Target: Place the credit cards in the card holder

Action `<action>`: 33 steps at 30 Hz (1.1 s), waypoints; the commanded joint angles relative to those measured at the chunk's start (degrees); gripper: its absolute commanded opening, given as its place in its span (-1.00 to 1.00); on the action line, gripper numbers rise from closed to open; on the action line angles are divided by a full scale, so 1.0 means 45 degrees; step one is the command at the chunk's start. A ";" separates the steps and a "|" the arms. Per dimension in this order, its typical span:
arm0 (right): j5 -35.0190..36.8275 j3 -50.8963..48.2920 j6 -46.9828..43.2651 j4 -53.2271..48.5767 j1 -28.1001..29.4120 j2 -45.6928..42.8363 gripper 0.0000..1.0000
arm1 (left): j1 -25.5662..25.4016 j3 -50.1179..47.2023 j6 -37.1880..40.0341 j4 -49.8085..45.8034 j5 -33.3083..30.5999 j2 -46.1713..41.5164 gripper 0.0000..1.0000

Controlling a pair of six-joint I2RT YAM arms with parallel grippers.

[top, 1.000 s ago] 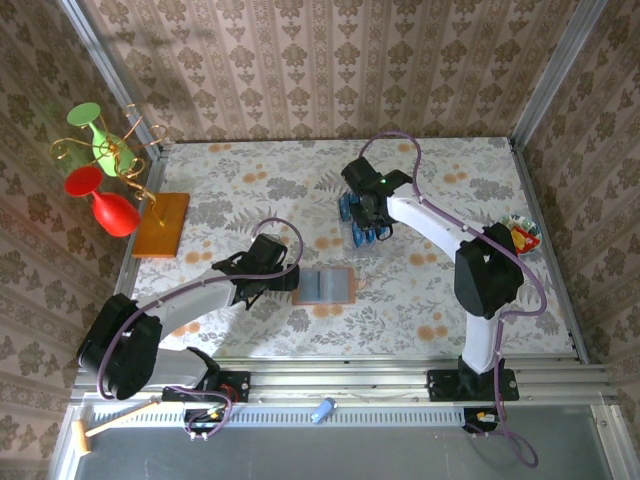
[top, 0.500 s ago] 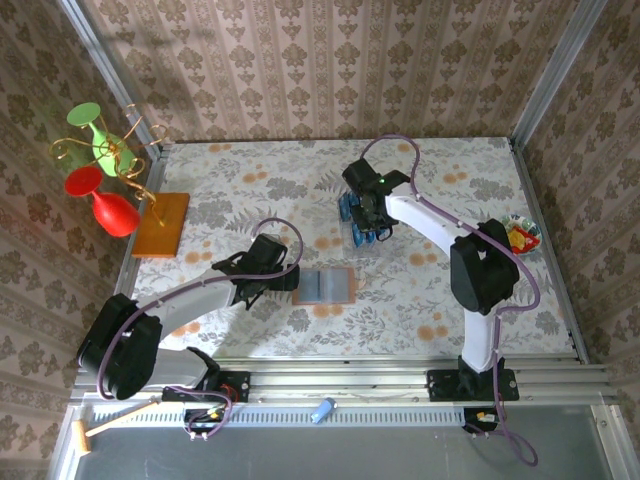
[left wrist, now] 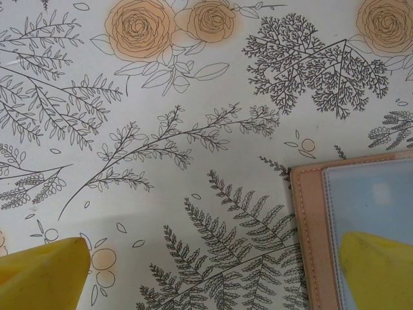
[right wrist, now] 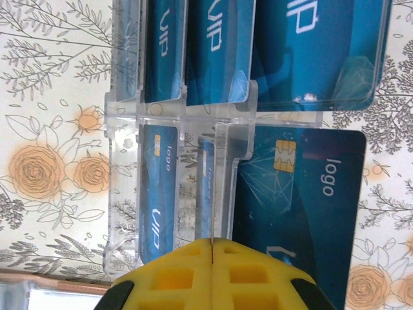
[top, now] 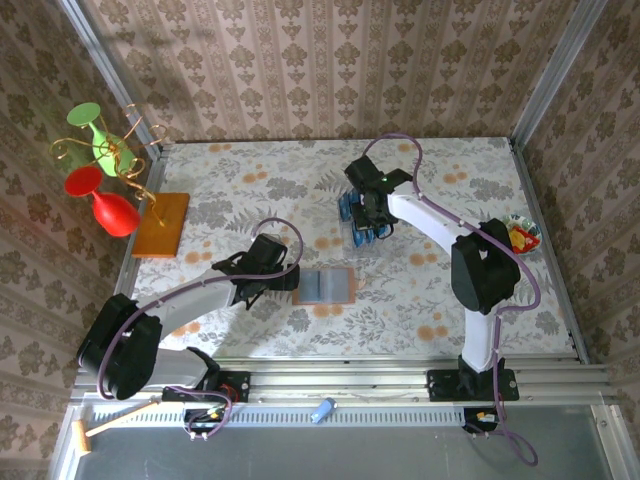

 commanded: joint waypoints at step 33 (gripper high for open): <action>-0.3935 -0.8725 0.4997 0.9006 0.2568 -0.5962 -1.00 | -0.0828 0.0179 0.0535 -0.0803 -0.0836 0.0300 1.00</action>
